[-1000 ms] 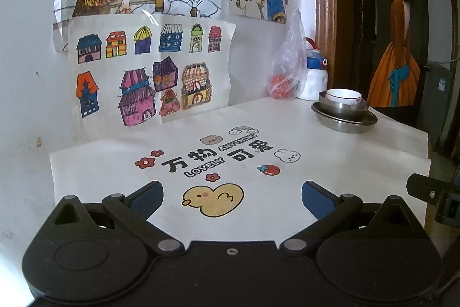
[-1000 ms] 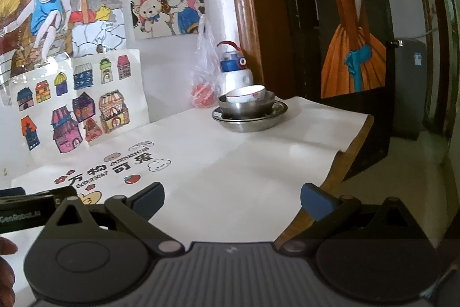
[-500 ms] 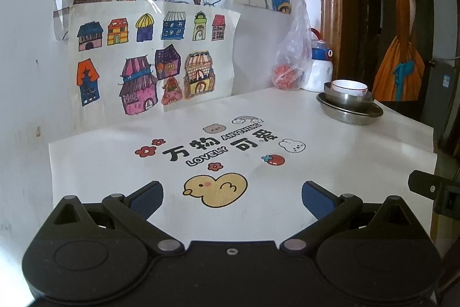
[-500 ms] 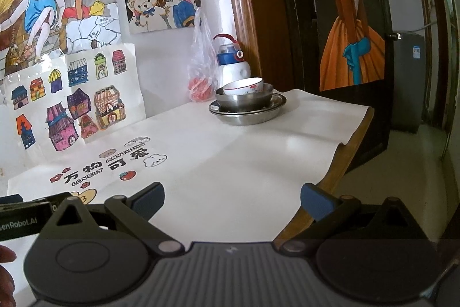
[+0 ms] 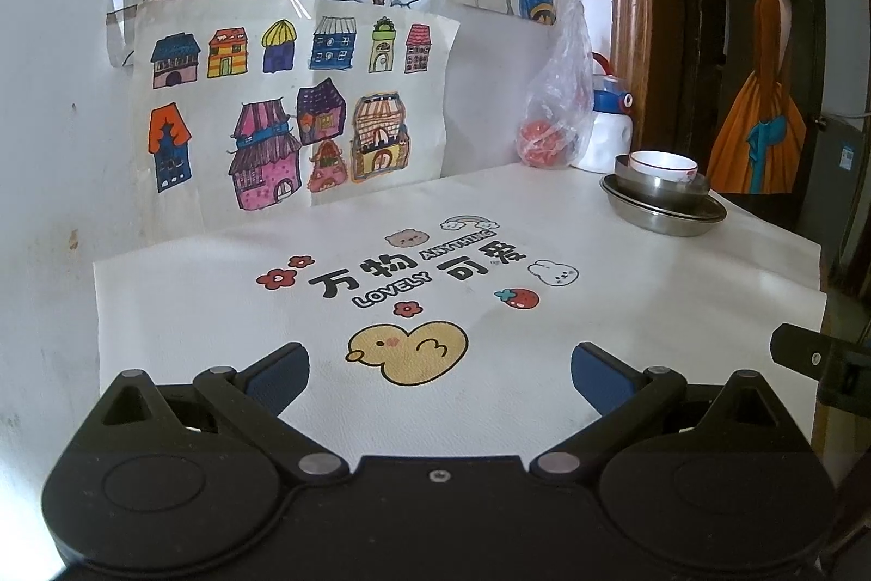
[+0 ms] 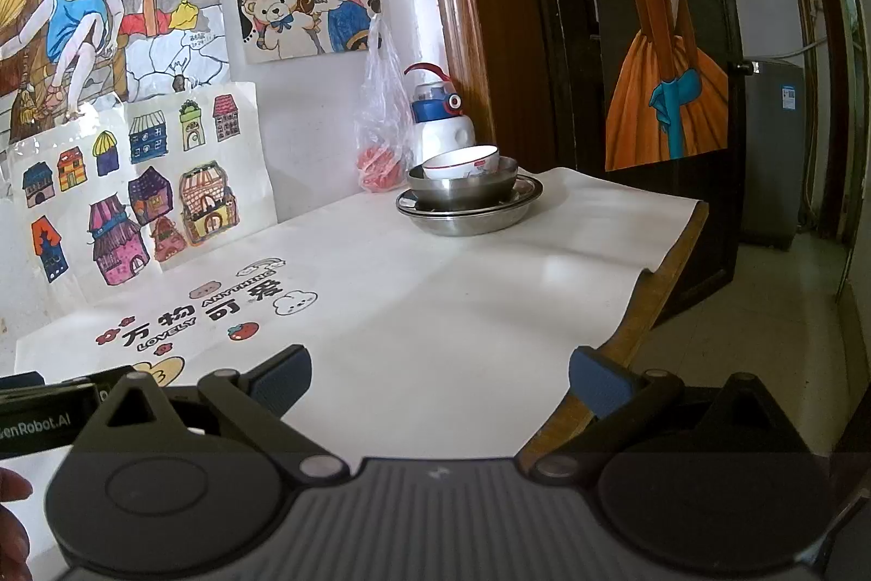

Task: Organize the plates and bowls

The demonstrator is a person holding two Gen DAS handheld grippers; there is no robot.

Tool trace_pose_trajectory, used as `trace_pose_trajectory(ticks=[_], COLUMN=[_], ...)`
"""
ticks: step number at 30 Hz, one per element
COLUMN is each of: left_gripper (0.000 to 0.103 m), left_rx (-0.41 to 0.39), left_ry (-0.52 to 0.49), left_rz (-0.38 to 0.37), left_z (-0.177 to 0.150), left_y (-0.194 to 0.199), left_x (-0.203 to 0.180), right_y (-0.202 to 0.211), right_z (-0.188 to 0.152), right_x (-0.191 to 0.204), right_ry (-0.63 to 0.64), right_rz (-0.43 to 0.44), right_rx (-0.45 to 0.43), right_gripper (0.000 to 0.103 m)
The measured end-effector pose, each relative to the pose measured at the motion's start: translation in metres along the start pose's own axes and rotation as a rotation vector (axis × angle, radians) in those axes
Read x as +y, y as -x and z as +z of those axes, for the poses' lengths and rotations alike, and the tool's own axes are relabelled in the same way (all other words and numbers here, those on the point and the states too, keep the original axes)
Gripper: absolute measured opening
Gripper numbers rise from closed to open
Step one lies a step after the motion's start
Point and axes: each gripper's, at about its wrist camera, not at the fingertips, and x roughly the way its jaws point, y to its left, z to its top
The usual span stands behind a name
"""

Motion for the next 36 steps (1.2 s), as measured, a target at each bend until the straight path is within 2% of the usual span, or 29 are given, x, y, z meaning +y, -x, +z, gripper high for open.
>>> trace_pose_trajectory(ticks=[36], left_gripper=[0.102], left_rx=[0.001], left_ry=[0.003], left_rz=[-0.001], left_z=[-0.0030], left_y=[0.0024], left_x=[-0.0027], right_y=[0.0014], right_z=[-0.0013], right_x=[0.0019], right_ry=[-0.003], right_rz=[0.001], right_rx=[0.003], right_gripper=[0.103])
